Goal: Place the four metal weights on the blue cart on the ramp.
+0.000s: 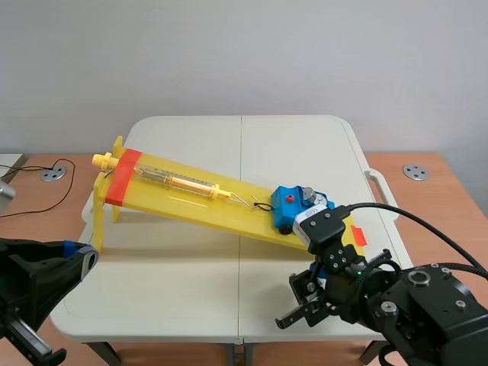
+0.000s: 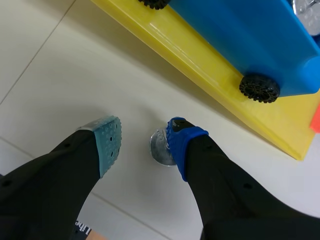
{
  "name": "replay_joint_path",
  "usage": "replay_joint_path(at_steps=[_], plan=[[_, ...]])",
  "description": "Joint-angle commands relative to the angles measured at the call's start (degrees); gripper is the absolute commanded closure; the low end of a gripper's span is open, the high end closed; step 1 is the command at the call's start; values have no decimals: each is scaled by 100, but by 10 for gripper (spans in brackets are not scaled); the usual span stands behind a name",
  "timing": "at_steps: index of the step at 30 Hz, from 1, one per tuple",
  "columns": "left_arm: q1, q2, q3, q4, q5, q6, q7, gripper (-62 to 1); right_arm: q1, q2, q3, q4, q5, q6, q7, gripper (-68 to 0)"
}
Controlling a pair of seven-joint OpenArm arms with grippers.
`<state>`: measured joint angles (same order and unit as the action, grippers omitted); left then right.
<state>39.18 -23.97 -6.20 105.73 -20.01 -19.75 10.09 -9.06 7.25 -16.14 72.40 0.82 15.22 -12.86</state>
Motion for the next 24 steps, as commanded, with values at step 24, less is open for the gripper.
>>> replay_joint_path(at_steps=[24], plan=[[-127, 31, -57, 369, -428, -144, -551, -27, 494, -103, 37, -57, 63, -214, 385, -93]])
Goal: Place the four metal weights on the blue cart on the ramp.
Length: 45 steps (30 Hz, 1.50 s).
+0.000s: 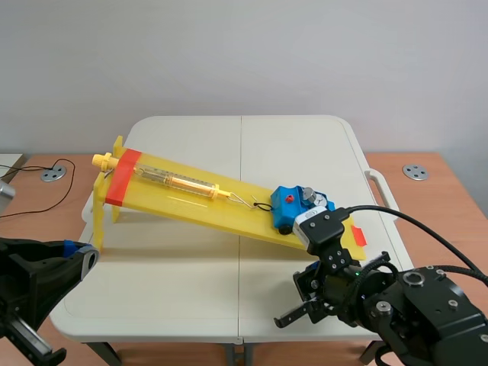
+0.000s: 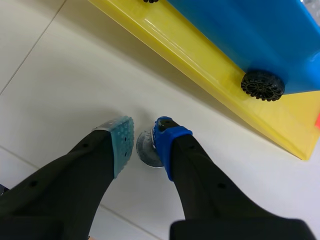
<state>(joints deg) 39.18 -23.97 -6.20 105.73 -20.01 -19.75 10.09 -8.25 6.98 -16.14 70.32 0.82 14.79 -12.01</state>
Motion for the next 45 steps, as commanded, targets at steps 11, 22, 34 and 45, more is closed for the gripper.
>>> replay_joint_path(at_steps=[11, 22, 34, 45], plan=[[-127, 31, -57, 369, -428, -144, -551, -27, 216, 315, 48, 697, 284, -168, 96, -7], [-127, 28, -57, 369, -428, -144, -551, -27, -870, 876, 717, 3058, 1134, -164, -568, -6], [-127, 31, -57, 369, -428, -144, -551, -27, -527, 682, 1244, 3633, 1419, -173, -737, -6], [-127, 28, -57, 369, -426, -144, -551, -27, 192, 474, 1233, 3158, 1331, -175, -772, -7]])
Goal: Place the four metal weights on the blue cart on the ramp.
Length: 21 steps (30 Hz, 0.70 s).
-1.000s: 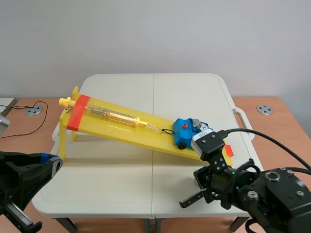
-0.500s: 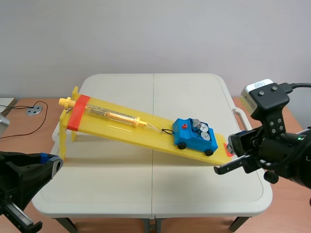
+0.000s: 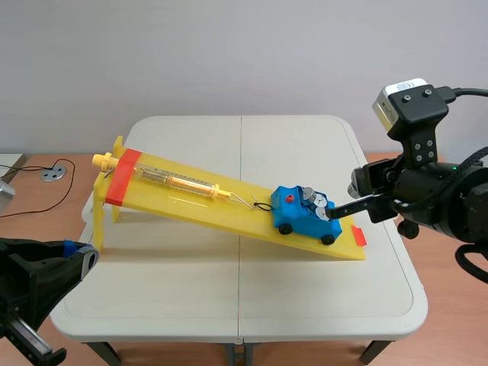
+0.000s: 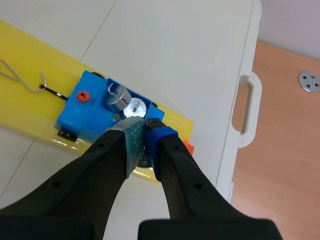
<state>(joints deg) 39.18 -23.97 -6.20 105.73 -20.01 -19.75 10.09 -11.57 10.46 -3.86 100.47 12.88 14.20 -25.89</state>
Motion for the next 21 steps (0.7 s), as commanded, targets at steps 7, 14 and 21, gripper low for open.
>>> replay_joint_path(at_steps=[7, 14, 21], plan=[[-127, 31, -57, 369, -426, -144, -551, -27, 1067, 129, -144, -439, 81, -109, 621, -7], [-127, 31, -57, 369, -426, -144, -551, -28, 1447, 125, -570, -756, -103, -116, 654, -7], [-127, 31, -57, 369, -426, -144, -551, -27, 1670, 13, -678, -1115, -238, -133, 699, -7]])
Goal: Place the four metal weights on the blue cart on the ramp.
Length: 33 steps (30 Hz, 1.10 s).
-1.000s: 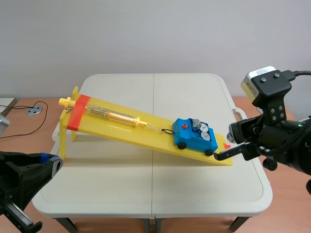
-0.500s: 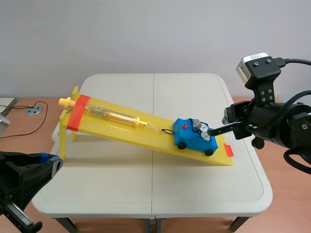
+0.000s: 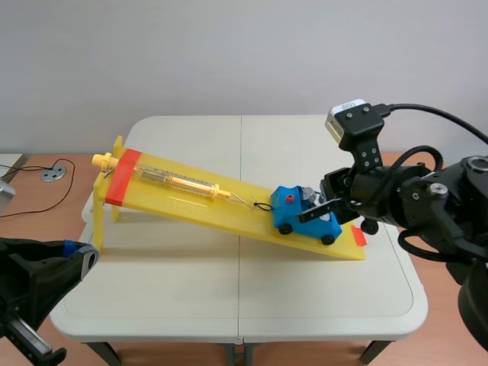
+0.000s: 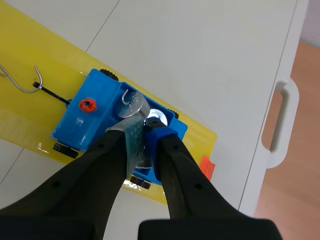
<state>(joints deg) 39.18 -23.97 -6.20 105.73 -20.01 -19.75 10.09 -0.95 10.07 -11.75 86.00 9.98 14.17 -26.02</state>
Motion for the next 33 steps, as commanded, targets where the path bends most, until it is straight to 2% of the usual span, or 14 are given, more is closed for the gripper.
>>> replay_joint_path(at_steps=[1, 22, 24, 31, 33], plan=[[-127, 31, -57, 369, -426, -144, -551, -27, 638, 20, 105, 284, 48, -131, 721, -7], [-127, 33, -57, 369, -426, -144, -551, -27, 966, -236, -264, -4, -490, -146, 1029, -7], [-127, 33, -57, 369, -426, -144, -551, -28, 1019, -249, -302, -81, -494, -223, 1054, -7], [-127, 46, -57, 369, -428, -146, -551, -27, 1062, -328, -339, -190, -535, -238, 1161, -7], [-127, 46, -57, 369, -428, -146, -551, -27, 1062, -328, -339, -190, -533, -225, 1161, -30]])
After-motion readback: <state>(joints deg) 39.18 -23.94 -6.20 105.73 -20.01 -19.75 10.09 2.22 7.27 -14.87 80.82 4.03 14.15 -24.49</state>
